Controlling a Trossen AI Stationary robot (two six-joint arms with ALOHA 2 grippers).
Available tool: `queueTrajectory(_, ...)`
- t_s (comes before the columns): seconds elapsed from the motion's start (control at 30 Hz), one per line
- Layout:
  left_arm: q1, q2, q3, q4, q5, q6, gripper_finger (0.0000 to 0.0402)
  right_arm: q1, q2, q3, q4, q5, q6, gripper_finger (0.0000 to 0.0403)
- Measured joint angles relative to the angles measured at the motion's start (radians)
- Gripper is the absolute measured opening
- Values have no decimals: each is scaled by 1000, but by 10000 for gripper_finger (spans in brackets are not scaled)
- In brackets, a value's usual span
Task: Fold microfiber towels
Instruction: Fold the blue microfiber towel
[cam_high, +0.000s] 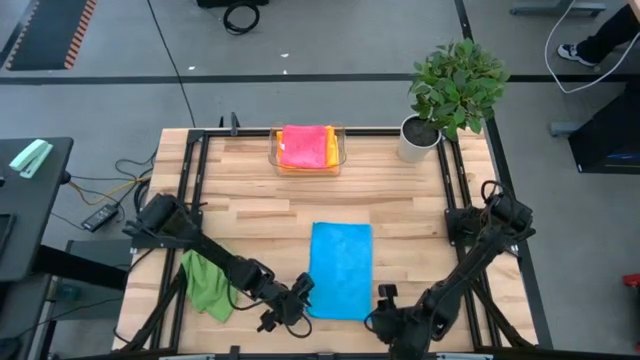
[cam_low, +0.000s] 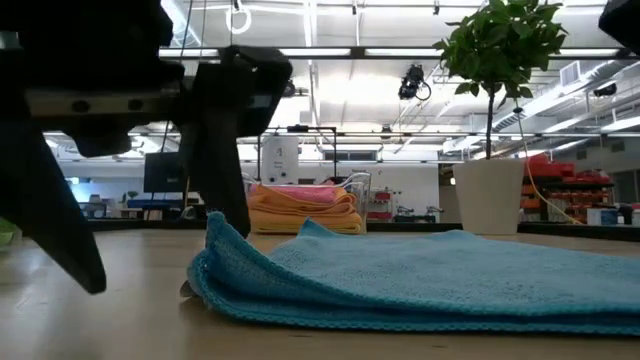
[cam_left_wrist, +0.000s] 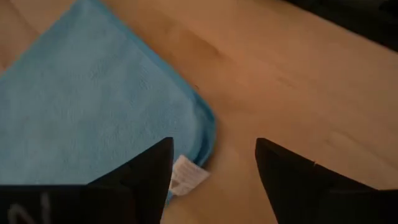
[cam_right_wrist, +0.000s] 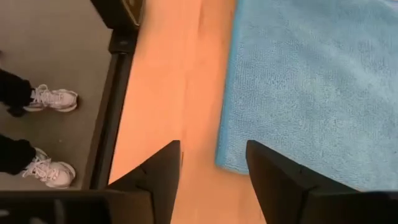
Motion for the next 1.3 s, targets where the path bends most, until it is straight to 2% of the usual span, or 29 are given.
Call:
queueTrajectory(0.2,-3,17,1,32,5,30,218,-4,4,0,-10,29,18,198)
queueTrajectory(0.4,13,47,1,56,4,24,170,5,14,-25,44,45,-158,197)
queueTrajectory(0.63,16,59,2,62,16,-26,117,-18,16,-117,136,18,-180,197)
queueTrajectory(0.8,15,65,2,71,20,-29,78,-14,16,-158,250,9,-273,197)
queueTrajectory(1.03,18,66,2,73,24,-29,29,-18,16,-190,266,-2,-312,197)
queueTrajectory(1.17,26,67,2,75,24,-43,12,-18,16,-190,292,-21,-365,195)
queueTrajectory(1.3,36,67,2,77,23,-74,13,-18,19,-189,301,-23,-378,181)
